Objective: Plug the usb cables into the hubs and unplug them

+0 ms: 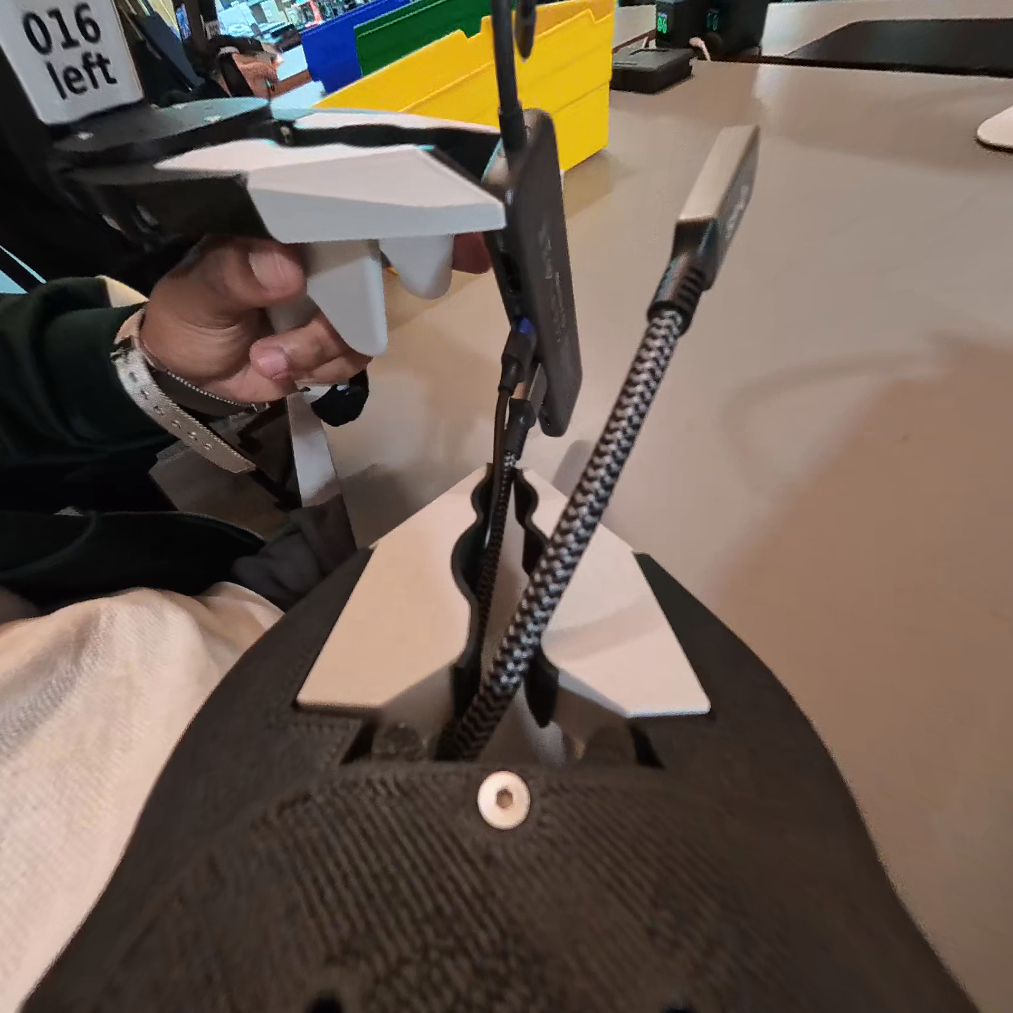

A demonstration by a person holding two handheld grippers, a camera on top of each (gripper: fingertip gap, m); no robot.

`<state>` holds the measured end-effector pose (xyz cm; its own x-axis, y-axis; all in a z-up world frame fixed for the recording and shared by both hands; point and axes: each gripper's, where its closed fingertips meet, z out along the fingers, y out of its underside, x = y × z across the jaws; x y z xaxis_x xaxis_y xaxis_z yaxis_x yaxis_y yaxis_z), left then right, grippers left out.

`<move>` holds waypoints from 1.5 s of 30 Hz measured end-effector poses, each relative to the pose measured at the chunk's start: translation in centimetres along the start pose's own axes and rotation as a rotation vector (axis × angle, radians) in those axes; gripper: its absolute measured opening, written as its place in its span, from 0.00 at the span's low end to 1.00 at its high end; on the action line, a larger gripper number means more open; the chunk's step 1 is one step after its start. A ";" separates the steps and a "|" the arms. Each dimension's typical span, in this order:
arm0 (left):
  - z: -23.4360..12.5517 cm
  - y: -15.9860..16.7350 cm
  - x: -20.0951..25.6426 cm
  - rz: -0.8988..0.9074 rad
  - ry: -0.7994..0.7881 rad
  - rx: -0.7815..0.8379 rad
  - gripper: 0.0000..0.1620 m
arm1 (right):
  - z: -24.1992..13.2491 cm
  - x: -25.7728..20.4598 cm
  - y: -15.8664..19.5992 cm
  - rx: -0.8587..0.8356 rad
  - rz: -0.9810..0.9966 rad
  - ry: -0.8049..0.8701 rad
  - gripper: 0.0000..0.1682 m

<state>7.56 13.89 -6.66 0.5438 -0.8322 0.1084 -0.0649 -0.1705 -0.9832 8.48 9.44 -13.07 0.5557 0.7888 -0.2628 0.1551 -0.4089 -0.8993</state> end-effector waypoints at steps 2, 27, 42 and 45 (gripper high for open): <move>0.1 0.1 0.2 0.034 0.004 0.017 0.26 | -0.4 -0.4 -0.2 0.025 0.059 -0.052 0.03; 0.9 4.3 0.5 0.152 0.100 -0.117 0.34 | -4.1 -1.3 -4.0 0.292 0.504 -0.283 0.04; 0.3 3.2 2.2 0.147 0.195 -0.033 0.33 | -5.0 -2.1 -5.5 0.388 0.619 -0.438 0.03; 0.2 2.9 2.3 0.152 0.200 -0.016 0.32 | -5.0 -2.1 -5.5 0.405 0.700 -0.497 0.03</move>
<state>8.81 11.57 -9.29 0.3504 -0.9365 -0.0125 -0.1472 -0.0419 -0.9882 10.56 7.71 -5.76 -0.0107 0.5682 -0.8228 -0.4283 -0.7462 -0.5097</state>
